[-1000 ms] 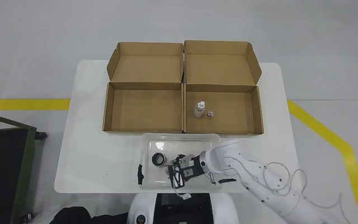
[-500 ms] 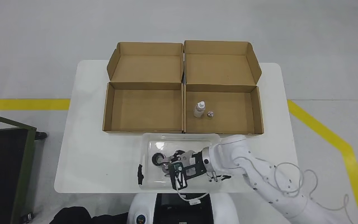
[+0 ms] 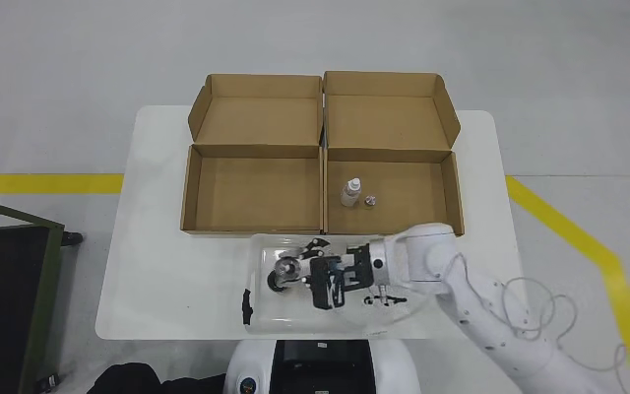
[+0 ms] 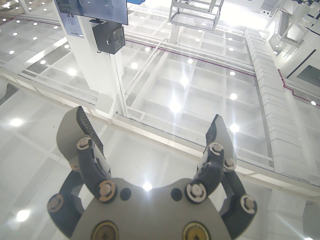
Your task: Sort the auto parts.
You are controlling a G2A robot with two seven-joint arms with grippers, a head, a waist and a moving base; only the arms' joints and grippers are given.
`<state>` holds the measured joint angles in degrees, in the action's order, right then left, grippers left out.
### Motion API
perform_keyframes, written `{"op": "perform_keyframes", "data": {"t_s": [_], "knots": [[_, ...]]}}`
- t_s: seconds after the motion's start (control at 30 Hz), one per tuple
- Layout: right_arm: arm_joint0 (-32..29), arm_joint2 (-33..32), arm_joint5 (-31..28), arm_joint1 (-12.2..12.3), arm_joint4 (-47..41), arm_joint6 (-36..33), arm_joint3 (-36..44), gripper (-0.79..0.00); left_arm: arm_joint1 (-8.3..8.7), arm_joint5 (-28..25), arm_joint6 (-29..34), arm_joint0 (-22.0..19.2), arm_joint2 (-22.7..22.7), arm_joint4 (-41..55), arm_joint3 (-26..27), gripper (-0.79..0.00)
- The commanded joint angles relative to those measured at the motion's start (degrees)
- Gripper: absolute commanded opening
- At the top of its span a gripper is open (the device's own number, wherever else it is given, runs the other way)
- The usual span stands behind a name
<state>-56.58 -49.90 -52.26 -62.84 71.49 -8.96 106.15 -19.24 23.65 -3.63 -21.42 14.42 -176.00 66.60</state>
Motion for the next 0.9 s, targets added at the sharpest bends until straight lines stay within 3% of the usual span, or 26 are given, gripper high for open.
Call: {"op": "perform_keyframes", "data": {"t_s": [0.0, 0.2, 0.87], "knots": [[-0.17, -0.89, 0.48, 0.07, -0.19, 0.99, 0.49, -0.785, 0.0, 0.0, 0.0, 0.0, 0.0, 0.0, 0.0, 0.0], [-0.68, -4.63, 0.22, 0.51, -2.1, 4.74, 1.12, -0.785, 0.0, 0.0, 0.0, 0.0, 0.0, 0.0, 0.0, 0.0], [-6.1, -18.97, -0.36, 2.81, -2.19, 7.41, 10.61, -0.785, 0.0, 0.0, 0.0, 0.0, 0.0, 0.0, 0.0, 0.0]]}}
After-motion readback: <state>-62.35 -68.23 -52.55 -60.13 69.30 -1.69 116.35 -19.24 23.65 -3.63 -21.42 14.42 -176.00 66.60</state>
